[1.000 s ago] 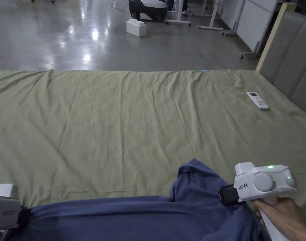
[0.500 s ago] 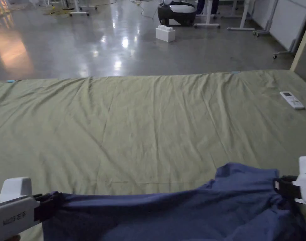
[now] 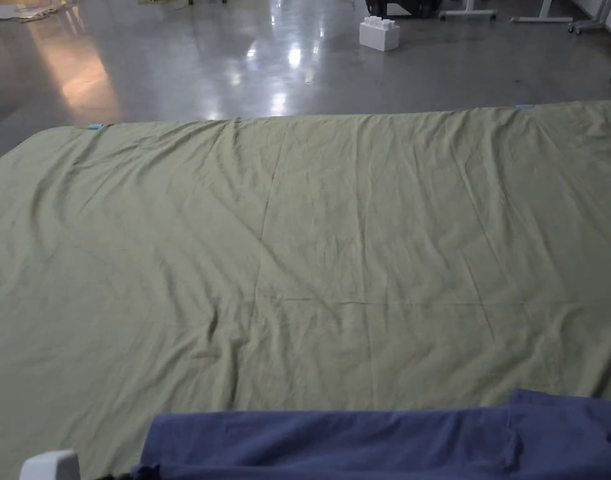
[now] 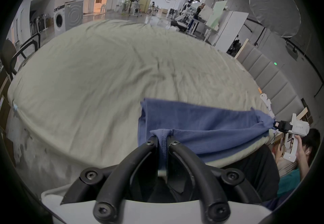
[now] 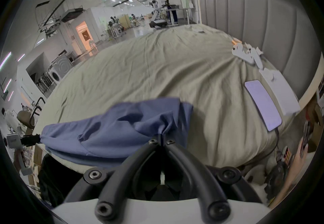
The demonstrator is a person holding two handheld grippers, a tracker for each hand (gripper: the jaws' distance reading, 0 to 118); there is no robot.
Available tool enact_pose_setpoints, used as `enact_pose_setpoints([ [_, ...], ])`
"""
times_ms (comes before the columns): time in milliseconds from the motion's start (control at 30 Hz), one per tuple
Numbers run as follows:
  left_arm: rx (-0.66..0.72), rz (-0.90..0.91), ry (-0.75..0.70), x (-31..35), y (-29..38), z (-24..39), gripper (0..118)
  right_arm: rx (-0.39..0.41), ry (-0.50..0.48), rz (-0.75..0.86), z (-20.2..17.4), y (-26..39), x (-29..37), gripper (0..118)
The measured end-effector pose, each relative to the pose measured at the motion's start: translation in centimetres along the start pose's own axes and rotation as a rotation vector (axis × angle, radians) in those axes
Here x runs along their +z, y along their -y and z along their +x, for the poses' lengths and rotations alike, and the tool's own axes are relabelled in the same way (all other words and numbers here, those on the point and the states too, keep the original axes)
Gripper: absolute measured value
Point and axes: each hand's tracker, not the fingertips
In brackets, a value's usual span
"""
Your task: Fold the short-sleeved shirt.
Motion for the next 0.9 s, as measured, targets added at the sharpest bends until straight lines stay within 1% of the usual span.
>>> enact_pose_setpoints([
  [33,-0.013,-0.018,-0.013,0.0,1.1,-0.2,9,-0.005,-0.001,-0.013,0.0,0.4,-0.4,2],
  [133,-0.028,-0.056,-0.022,0.0,0.3,-0.5,9,0.004,0.006,-0.042,0.2,0.8,-1.5,2],
  [167,-0.027,-0.055,-0.03,-2.1,4.5,-1.7,9,0.022,0.016,-0.047,0.0,0.8,-1.8,2],
  [200,-0.025,-0.05,-0.025,-2.3,4.9,-2.2,11,0.034,0.023,-0.043,-0.1,0.7,-1.9,3],
  [233,-0.022,-0.045,-0.019,-2.4,4.9,-2.7,21,0.045,0.028,-0.035,-0.2,0.7,-2.0,14],
  [267,-0.017,-0.025,-0.007,-2.3,5.0,-3.3,52,0.05,0.031,-0.027,0.0,0.7,-1.8,48],
  [300,-0.017,0.003,0.004,-1.8,5.2,-3.4,77,0.057,0.043,-0.023,0.0,0.6,-1.8,75],
  [333,-0.029,0.052,-0.02,-1.2,4.9,-3.9,93,0.061,0.066,-0.021,0.1,0.4,-1.7,90],
  [367,-0.032,0.077,-0.034,-0.5,4.5,-4.5,96,0.059,0.078,-0.011,0.1,0.2,-1.3,89],
  [400,-0.038,0.122,-0.037,0.7,3.9,-5.1,96,0.05,0.08,0.026,0.4,0.2,-0.3,85],
  [433,-0.056,0.177,-0.043,1.5,3.2,-2.4,96,0.031,0.077,0.068,0.3,-0.3,0.7,83],
  [467,-0.092,0.229,-0.065,2.8,2.4,-2.1,96,0.022,0.065,0.109,0.2,-0.8,1.8,83],
  [533,-0.181,0.346,-0.134,6.0,0.5,-0.7,96,0.027,0.037,0.238,-0.8,-1.7,4.7,83],
  [600,-0.264,0.497,-0.146,9.7,-0.7,2.7,96,0.048,0.008,0.367,-2.5,-3.0,7.9,83],
  [733,-0.311,0.758,-0.119,15.8,-2.4,7.9,96,0.107,-0.032,0.584,-6.5,-5.0,13.3,83],
  [800,-0.329,0.836,-0.106,17.5,-2.5,9.9,96,0.17,-0.05,0.675,-7.8,-4.8,14.4,84],
  [867,-0.376,0.89,-0.09,18.5,-2.4,11.4,96,0.212,-0.054,0.705,-9.4,-5.2,15.3,84],
  [900,-0.382,0.884,-0.105,18.7,-2.3,12.0,95,0.229,-0.067,0.717,-10.4,-5.2,15.4,83],
])
